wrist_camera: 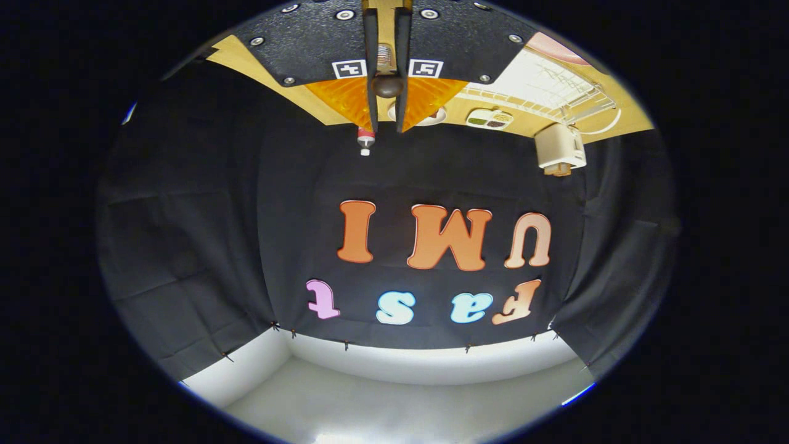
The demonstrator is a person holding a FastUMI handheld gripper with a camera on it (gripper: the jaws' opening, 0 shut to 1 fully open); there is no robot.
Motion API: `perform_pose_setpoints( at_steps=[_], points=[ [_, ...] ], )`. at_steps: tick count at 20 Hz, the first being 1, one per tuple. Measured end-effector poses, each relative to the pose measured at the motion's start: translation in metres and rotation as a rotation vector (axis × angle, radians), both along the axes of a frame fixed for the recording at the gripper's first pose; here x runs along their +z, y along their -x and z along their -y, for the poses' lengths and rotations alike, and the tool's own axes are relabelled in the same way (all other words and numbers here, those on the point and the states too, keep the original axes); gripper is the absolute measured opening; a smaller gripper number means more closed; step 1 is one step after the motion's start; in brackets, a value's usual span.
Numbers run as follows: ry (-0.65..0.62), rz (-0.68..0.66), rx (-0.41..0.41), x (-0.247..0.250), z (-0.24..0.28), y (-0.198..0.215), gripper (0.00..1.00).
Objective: Take the plate from the dish rack, then take the spoon from the basket and place it into the plate.
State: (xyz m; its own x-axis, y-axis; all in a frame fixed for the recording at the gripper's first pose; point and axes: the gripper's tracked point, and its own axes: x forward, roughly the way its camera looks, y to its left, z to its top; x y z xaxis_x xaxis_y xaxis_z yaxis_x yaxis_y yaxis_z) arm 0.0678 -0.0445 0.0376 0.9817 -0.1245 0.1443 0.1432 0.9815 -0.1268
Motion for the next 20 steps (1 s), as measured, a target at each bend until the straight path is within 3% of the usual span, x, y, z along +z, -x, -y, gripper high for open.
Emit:
perform_pose_setpoints(
  at_steps=[8, 14, 20],
  points=[
    [-0.063, -0.073, 0.176, -0.041, -0.113, 0.056, 0.10],
    [-0.086, -0.149, 0.284, -0.098, -0.177, 0.060, 0.10],
    [-0.110, -0.186, 0.329, -0.142, -0.214, 0.051, 0.10]
  ],
)
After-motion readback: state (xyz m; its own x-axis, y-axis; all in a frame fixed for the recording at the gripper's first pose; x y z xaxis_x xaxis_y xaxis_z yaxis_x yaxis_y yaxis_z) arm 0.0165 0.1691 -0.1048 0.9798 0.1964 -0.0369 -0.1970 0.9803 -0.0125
